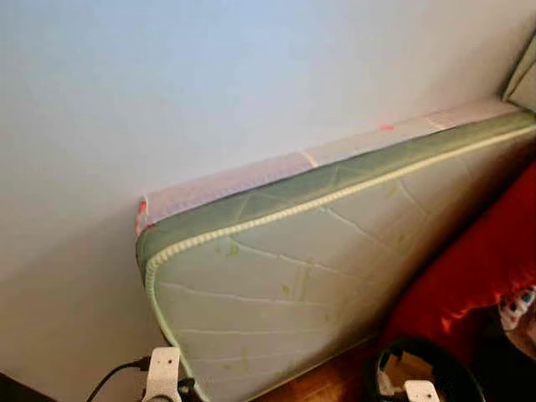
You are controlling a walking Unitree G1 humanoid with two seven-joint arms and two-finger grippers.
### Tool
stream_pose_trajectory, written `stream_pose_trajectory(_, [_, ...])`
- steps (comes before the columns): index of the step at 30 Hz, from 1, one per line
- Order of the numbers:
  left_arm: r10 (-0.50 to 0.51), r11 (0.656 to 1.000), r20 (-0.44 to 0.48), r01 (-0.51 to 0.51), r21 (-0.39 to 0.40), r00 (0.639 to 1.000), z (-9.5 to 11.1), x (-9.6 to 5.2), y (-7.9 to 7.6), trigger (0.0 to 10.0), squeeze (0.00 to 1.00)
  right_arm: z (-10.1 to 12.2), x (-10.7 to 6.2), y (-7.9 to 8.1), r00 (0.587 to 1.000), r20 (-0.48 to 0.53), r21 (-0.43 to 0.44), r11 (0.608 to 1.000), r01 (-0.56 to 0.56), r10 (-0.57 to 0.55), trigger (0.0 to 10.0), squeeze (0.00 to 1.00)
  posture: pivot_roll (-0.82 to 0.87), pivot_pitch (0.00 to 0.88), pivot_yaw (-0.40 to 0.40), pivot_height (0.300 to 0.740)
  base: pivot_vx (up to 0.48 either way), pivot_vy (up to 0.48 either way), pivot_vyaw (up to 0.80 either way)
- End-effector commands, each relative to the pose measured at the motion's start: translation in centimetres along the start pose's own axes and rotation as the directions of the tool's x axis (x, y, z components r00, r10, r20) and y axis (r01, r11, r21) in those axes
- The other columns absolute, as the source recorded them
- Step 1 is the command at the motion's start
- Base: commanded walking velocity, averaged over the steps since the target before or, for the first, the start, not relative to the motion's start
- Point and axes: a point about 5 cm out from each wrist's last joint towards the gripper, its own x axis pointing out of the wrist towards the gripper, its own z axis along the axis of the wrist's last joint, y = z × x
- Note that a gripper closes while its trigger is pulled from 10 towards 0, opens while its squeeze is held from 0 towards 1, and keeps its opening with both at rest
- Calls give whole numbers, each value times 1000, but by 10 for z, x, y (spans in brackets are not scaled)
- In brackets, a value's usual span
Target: Clean up the room
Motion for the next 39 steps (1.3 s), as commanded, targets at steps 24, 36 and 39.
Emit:
stream_pose_trajectory(24, [4,986,13,-2,-164,1000,62,12,37,10000,0,19,8,15,999,18,257,965,44,-51,10000,0,35,0,-89,740,0,0,0])
stream_pose_trajectory(36, [3,987,14,0,-159,1000,63,12,37,10000,0,20,9,15,999,16,252,967,45,-50,10000,0,33,0,-89,740,0,0,0])
stream_pose_trajectory(39, [4,987,14,-1,-158,1000,63,12,37,10000,0,20,9,15,999,10,242,969,44,-47,10000,0,33,0,-89,740,0,0,-408])
